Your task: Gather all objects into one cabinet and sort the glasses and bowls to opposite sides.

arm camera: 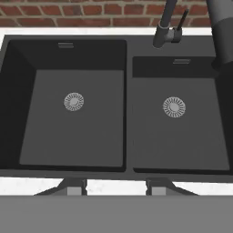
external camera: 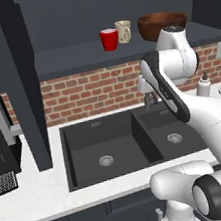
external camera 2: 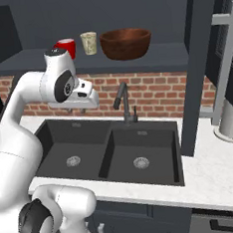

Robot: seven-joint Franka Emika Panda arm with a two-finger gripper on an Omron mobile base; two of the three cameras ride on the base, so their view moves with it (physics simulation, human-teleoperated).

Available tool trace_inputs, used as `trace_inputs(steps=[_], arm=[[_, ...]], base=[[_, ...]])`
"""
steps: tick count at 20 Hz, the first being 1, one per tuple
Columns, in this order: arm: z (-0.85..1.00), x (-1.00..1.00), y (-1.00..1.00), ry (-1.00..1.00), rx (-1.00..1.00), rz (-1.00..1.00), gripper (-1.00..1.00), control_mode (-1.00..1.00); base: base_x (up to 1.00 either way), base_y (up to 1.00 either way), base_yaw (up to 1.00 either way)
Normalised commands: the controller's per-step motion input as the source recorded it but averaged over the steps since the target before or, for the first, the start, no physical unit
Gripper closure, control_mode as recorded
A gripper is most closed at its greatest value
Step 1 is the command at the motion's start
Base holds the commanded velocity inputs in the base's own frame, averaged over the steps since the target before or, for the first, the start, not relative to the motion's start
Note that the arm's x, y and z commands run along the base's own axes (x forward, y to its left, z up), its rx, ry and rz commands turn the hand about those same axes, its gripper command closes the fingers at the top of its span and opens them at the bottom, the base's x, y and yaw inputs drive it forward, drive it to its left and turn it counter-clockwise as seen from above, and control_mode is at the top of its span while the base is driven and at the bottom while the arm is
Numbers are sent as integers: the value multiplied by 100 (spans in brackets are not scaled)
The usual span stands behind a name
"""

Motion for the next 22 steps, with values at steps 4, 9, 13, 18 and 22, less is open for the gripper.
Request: trace_inputs(steps=[4, 9, 13, 18, 22], arm=[[0, 0, 0, 0, 0, 0, -100, 100], [0, 0, 0, 0, 0, 0, -100, 100], [0, 0, 0, 0, 0, 0, -100, 100], [0, 0, 0, 0, 0, 0, -100, 100], [0, 0, 0, 0, 0, 0, -100, 100]], base=[[0, 0, 0], [0, 0, 0], [-23, 0, 0], [-97, -2, 0], [-100, -2, 0]])
